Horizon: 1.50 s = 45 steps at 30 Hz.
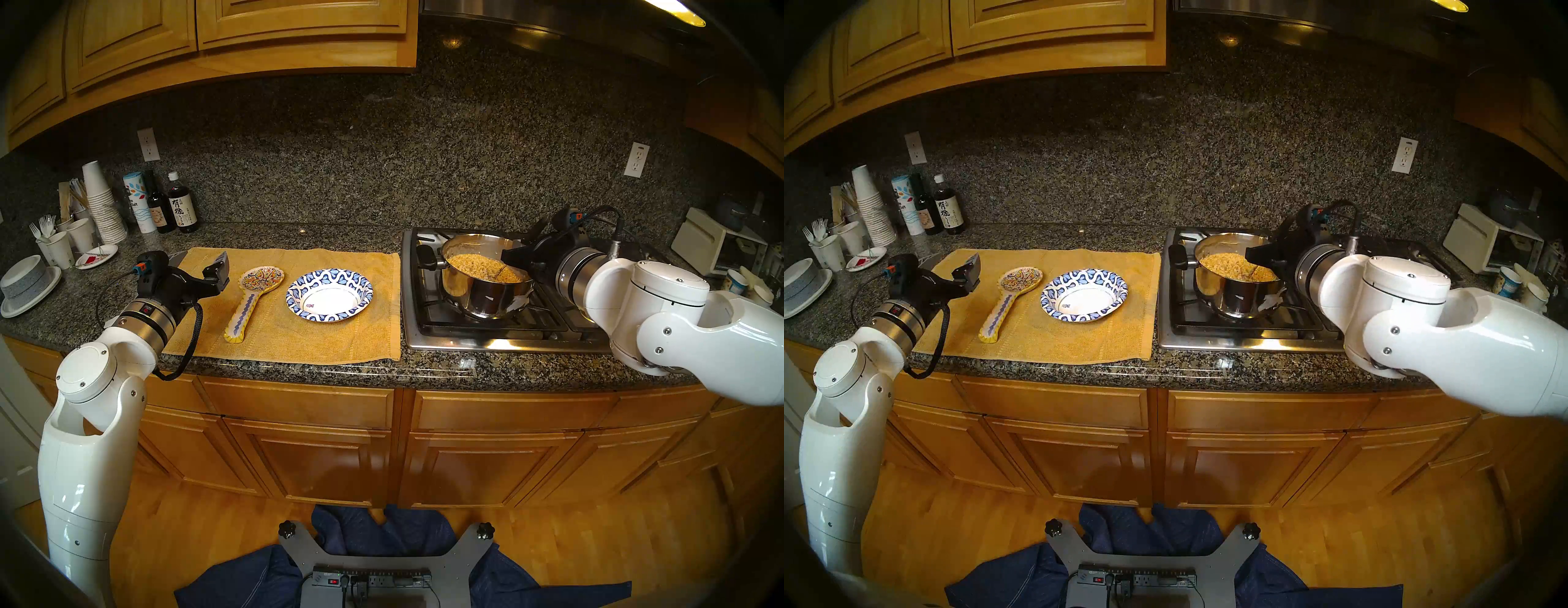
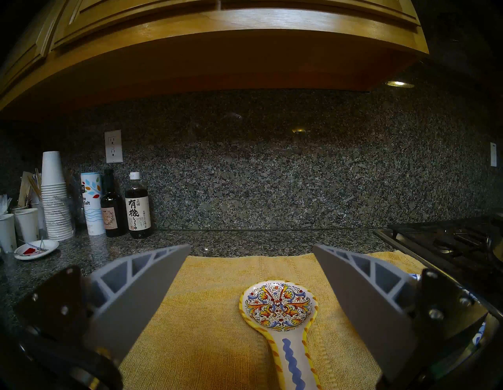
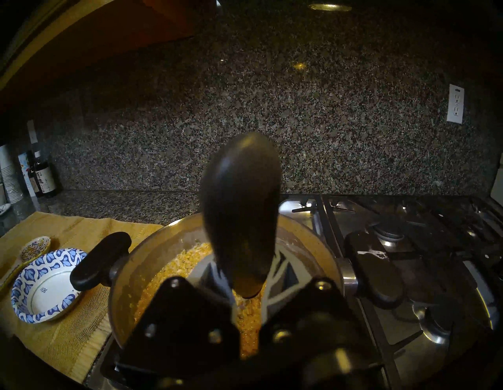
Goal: Scoop oatmeal into bowl
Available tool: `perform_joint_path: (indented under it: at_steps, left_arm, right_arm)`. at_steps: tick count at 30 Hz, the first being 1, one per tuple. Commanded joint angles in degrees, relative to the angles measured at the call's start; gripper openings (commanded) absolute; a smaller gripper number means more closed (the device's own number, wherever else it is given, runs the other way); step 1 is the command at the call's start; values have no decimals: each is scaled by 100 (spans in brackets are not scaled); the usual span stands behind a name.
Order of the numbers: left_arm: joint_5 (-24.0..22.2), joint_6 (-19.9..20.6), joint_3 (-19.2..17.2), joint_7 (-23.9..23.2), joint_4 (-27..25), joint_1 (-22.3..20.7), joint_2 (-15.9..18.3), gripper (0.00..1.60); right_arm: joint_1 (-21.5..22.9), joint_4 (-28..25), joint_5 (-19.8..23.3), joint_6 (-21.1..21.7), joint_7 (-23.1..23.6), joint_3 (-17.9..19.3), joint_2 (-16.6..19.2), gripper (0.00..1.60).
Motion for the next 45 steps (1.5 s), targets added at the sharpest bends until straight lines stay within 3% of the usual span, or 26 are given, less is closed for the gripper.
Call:
perform_joint_path:
  at_steps: [1,27,45]
  left_arm:
    - [-15,-70,-59,-4,-146,-116,21,160]
    - [-16,-69,-58,-3,-146,-116,22,160]
    - [-16,-69,-58,-3,-146,-116,23,160]
  right_arm:
    - [192,113,173,-41,39,205,37,0]
    - [278,654,1730,-97,313,377,205,0]
    - [370,842,2277,-41,619,467,189,0]
